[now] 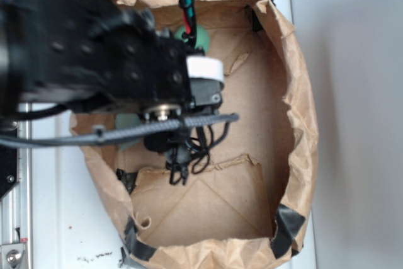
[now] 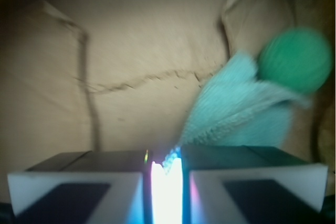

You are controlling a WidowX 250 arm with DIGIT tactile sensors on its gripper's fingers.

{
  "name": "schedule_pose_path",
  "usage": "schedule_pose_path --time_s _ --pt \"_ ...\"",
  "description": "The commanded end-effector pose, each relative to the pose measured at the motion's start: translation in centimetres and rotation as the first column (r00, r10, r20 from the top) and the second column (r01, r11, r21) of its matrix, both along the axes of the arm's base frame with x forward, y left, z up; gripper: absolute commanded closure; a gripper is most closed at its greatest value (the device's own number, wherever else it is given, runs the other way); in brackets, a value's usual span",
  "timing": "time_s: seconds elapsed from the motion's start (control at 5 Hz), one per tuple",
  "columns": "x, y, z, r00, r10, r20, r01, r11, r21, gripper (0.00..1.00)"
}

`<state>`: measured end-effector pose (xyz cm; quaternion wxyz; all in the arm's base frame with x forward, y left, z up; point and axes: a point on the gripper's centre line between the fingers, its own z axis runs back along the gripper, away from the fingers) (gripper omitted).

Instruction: Grab the blue cloth.

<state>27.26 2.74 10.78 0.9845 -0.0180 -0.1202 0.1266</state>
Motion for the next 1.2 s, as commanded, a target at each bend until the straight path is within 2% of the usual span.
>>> schedule_pose_path --time_s 0.0,0.2,0.8,1.0 --pt "0.0 0.0 8.6 0.995 0.042 0.091 -0.034 0.995 -0.09 1.0" --pt "0.2 -0.5 10.5 0.994 0.046 0.1 -0.033 0.992 -0.124 1.0" --pt "-0.5 -1.2 13.3 0.989 0.021 0.147 0.0 0.99 -0.144 1.0" --pt "-0.8 -1.3 13.1 0.987 0.018 0.159 0.002 0.992 -0.124 1.0"
